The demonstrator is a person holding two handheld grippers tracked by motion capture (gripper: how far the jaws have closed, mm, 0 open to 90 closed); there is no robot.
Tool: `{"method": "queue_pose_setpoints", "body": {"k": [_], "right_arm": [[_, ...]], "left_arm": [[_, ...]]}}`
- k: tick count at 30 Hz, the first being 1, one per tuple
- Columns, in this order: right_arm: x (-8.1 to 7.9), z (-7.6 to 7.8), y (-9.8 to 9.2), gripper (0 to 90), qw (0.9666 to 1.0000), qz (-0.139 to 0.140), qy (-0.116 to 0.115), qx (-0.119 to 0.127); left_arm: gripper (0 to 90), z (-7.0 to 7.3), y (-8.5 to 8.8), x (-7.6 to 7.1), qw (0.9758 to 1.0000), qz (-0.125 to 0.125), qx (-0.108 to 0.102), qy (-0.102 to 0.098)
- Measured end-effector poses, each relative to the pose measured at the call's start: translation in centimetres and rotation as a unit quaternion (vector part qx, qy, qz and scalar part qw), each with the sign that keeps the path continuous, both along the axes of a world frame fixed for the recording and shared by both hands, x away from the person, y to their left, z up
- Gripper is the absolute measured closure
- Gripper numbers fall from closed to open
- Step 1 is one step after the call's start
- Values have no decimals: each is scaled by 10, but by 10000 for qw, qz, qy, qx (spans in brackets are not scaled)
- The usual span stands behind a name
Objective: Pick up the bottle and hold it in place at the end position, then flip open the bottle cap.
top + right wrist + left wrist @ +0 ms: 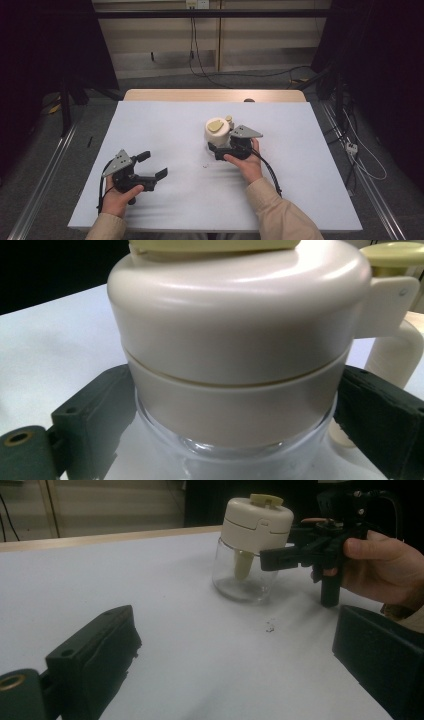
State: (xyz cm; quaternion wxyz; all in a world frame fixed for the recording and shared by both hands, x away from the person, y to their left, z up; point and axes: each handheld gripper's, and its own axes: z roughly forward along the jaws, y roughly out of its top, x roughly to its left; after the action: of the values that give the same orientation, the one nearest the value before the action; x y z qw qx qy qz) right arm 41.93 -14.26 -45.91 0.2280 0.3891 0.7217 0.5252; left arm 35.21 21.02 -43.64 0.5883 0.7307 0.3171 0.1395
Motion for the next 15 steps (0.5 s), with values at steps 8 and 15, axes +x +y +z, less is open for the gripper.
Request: {"method": "queue_pose_setpoints", "body": {"k": [8, 15], "right_arm": [[0, -1, 1, 57, 10000, -7, -37, -11], [0, -1, 1, 56, 9999, 30, -84, -81]], "left_arm": [[69, 6, -18, 8, 9996, -36, 108, 243], [85, 11, -28, 13, 9994, -46, 108, 336]]}}
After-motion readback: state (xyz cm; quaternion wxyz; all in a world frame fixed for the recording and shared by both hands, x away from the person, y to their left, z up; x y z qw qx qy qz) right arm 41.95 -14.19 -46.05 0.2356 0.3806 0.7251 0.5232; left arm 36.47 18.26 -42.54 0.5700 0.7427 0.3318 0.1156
